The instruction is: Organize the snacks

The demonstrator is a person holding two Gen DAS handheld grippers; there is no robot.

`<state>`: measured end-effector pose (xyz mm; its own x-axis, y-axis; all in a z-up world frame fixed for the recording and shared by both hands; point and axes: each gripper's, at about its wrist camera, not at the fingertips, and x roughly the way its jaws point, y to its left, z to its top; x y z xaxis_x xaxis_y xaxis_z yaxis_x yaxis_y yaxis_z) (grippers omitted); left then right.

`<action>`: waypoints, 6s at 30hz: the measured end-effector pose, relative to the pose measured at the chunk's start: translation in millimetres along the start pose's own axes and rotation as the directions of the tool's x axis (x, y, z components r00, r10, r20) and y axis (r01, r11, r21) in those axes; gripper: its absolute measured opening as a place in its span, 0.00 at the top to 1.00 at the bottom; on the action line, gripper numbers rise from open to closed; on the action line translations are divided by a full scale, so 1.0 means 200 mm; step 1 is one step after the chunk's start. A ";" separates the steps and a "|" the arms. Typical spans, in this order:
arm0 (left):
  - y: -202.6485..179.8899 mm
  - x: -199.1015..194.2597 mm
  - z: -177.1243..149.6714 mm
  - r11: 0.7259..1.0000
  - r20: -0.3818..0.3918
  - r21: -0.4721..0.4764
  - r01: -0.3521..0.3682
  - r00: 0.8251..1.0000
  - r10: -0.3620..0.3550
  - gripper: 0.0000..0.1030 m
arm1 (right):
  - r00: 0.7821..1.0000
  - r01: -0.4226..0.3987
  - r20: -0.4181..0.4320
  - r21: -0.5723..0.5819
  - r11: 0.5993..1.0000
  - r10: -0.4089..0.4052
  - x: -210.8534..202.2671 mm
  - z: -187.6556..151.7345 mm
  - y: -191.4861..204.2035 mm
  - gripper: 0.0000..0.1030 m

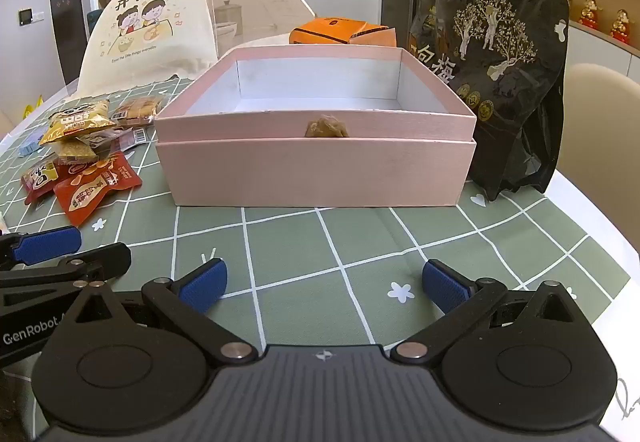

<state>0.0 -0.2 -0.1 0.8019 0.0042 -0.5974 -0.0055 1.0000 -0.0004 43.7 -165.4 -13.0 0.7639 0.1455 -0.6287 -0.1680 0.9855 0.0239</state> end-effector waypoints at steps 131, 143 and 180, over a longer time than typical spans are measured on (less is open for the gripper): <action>1.54 0.14 0.24 0.937 -0.244 -0.221 0.271 0.915 -0.322 0.64 | 0.830 -0.521 -0.388 -0.277 0.808 0.402 0.06 0.30 1.37 0.13; 1.13 -0.25 0.15 0.944 -0.259 -0.146 0.297 0.909 -0.326 0.63 | 0.943 -0.196 -0.294 -0.103 0.975 0.158 -0.10 0.29 0.64 0.18; 0.59 0.13 0.25 0.989 -0.318 0.056 0.140 0.941 -0.115 0.26 | 0.939 -0.218 -0.294 -0.102 0.971 0.180 -0.11 0.23 0.55 0.11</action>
<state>49.9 118.1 23.9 0.5650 -0.1120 -0.8175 0.1402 0.9894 -0.0386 36.8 -55.2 38.2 0.5033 0.2885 -0.8145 -0.3932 0.9158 0.0814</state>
